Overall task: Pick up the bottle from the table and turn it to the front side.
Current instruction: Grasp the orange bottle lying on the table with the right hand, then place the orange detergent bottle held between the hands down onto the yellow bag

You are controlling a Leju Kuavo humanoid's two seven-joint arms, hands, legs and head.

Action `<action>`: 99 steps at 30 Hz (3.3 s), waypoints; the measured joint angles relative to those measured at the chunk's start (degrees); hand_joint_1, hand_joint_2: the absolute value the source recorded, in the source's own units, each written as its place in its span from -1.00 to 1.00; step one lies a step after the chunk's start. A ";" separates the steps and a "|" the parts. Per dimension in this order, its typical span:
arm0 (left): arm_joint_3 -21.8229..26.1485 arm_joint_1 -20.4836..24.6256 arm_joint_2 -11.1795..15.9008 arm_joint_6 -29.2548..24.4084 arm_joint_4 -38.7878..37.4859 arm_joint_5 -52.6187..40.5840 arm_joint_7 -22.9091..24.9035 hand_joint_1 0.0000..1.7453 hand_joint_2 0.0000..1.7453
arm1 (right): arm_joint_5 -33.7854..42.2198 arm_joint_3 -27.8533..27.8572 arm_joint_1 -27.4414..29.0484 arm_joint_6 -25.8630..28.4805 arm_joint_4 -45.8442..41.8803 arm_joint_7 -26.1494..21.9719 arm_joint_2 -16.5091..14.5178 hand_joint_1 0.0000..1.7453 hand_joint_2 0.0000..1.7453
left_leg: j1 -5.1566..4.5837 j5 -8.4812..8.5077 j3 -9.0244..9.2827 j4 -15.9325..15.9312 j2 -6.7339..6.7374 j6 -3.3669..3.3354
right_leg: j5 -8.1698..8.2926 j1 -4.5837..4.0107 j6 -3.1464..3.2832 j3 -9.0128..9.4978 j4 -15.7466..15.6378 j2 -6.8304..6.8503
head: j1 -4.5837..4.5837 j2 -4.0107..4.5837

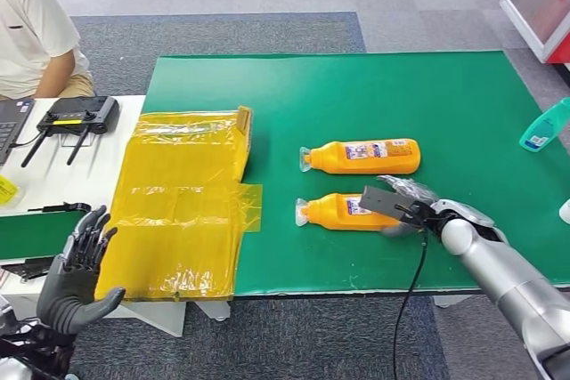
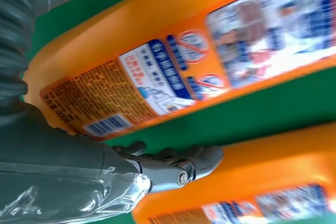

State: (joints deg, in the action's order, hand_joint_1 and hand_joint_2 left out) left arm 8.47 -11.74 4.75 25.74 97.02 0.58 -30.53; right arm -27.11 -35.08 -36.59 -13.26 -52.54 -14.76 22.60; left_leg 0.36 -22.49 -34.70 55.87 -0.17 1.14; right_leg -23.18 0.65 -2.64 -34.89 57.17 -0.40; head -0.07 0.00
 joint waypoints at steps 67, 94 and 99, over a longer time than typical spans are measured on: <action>-7.69 1.86 -3.23 1.99 5.20 18.81 11.00 -1.00 1.00 | 13.17 8.75 21.93 3.64 -28.20 -9.81 -13.94 1.00 1.00 | 0.07 -0.04 0.15 0.00 0.00 0.05 | -0.06 -0.09 0.06 0.10 -0.03 0.00 | -0.02 0.00; -28.16 17.08 -6.28 -6.82 2.56 12.39 18.78 -1.00 1.00 | -6.75 6.09 26.67 12.26 -34.00 -11.96 -26.47 1.00 1.00 | 0.05 -0.02 0.12 0.00 0.00 0.05 | 0.01 -0.07 0.05 0.09 -0.03 -0.01 | 0.00 0.00; -31.49 19.69 -4.92 -7.44 1.73 11.46 19.21 -1.00 1.00 | -8.19 4.90 26.21 13.78 -32.09 -11.80 -26.99 1.00 1.00 | 0.05 -0.01 0.11 0.00 0.00 0.06 | 0.01 -0.07 0.05 0.08 -0.03 -0.02 | -0.01 0.00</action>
State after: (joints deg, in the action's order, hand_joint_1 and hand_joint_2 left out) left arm -23.01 7.95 -0.17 18.30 98.74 12.05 -11.33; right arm -35.30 -30.17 -10.38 0.52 -84.63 -26.56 -4.39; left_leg 0.41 -22.50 -34.59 55.87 -0.17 1.20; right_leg -23.18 0.58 -2.59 -34.81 57.14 -0.43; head -0.08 0.00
